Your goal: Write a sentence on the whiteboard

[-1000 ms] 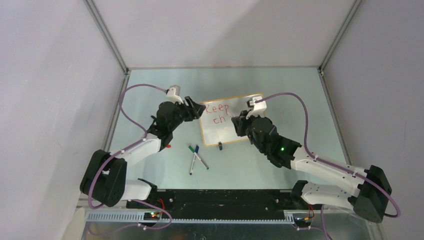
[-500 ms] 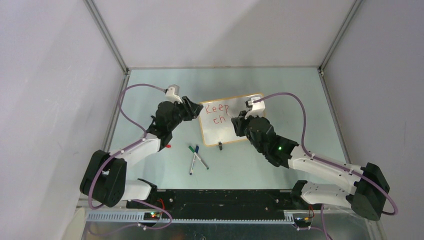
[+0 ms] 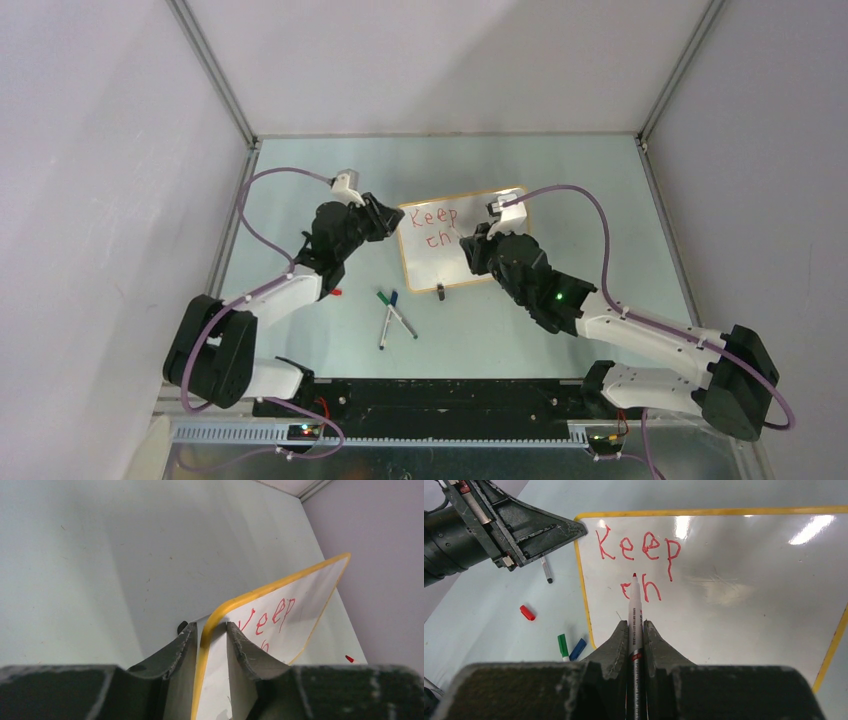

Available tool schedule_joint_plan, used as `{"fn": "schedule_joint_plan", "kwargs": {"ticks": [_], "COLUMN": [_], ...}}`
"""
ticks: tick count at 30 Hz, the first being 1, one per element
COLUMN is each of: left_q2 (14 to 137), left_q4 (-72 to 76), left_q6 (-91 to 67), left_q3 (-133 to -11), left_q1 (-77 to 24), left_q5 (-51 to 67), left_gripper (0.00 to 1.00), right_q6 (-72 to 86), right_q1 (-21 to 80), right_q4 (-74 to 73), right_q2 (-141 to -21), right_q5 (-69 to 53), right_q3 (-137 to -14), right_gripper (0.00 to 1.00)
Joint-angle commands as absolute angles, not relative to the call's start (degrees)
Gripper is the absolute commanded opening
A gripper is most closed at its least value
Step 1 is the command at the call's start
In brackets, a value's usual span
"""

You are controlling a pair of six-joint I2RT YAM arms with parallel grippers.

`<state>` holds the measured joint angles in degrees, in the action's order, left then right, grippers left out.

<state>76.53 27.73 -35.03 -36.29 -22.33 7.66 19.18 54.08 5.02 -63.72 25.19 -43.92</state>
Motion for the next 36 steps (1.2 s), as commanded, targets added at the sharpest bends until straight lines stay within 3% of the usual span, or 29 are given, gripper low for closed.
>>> {"fn": "schedule_joint_plan", "kwargs": {"ticks": [1, 20, 36], "left_q2": [77.05, 76.58, 76.32], "left_q4": [28.21, 27.97, 28.47], "left_q6": [-35.03, -34.63, -35.0], "left_q3": [-38.88, -38.93, -38.58], "left_q1": [-21.82, -21.8, -21.83], "left_q5": [8.76, 8.95, 9.15], "left_gripper": [0.32, 0.26, 0.27], "right_q6": [18.1, 16.71, 16.02], "right_q1": [53.96, 54.31, 54.36], "right_q4": [6.86, -3.13, -1.94], "right_q2": [-64.22, -69.23, -71.81], "right_q5": [24.93, 26.56, 27.98], "right_q3": [-44.12, -50.0, -50.49], "right_gripper": [0.0, 0.0, 0.0]}}
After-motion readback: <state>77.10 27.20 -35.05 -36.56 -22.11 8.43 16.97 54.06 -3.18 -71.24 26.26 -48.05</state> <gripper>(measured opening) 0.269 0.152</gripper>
